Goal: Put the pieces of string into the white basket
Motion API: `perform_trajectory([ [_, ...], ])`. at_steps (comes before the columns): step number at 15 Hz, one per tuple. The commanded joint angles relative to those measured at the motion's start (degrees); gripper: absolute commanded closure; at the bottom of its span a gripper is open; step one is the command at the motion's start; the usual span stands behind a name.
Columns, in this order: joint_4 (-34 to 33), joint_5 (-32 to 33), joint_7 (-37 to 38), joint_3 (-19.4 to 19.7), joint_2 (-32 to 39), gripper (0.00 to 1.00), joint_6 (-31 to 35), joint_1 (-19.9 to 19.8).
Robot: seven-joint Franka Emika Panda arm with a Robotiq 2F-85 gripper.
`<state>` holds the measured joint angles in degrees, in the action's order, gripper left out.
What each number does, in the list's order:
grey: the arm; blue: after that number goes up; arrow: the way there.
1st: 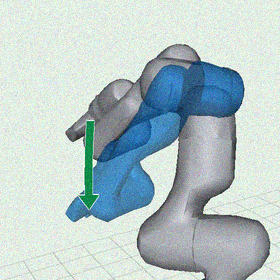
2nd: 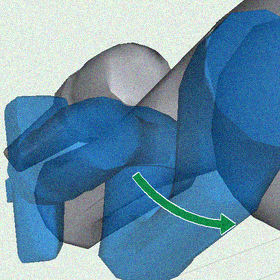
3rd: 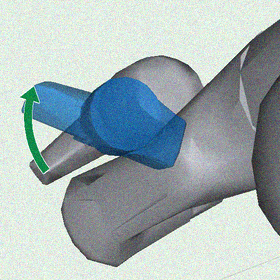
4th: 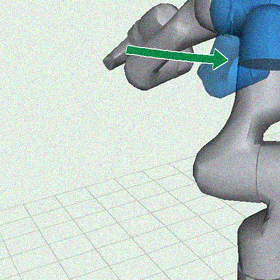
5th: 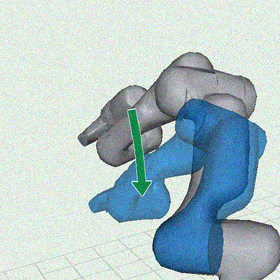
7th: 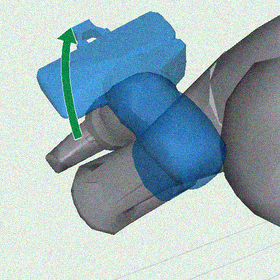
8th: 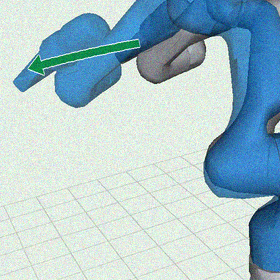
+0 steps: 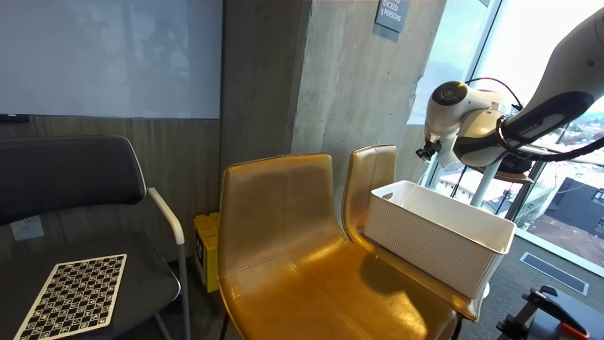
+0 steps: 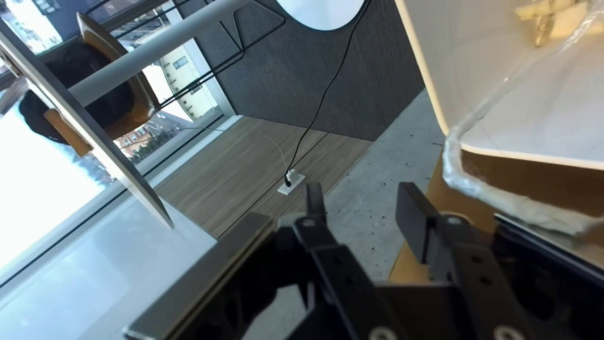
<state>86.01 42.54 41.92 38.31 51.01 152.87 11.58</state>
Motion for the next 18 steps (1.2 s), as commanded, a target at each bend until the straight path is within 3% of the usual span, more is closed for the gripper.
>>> perform_trajectory([
  [1, 0.1, 0.6, -1.6, -2.0, -1.1, 0.88, -0.7, -1.3],
  [3, 0.1, 0.6, -1.9, -2.5, -1.2, 1.0, -0.8, -1.5],
  [10, 0.1, 0.6, -3.0, -3.5, -1.2, 1.0, -0.9, -2.2],
  [11, 0.2, 0.6, -2.9, -3.6, -1.2, 0.74, -0.7, -2.1],
  [12, 0.2, 0.6, -3.0, -3.6, -1.2, 0.73, -0.7, -2.2],
  [18, -0.1, 0.4, -3.4, -3.9, -1.2, 0.3, -1.1, -2.3],
])
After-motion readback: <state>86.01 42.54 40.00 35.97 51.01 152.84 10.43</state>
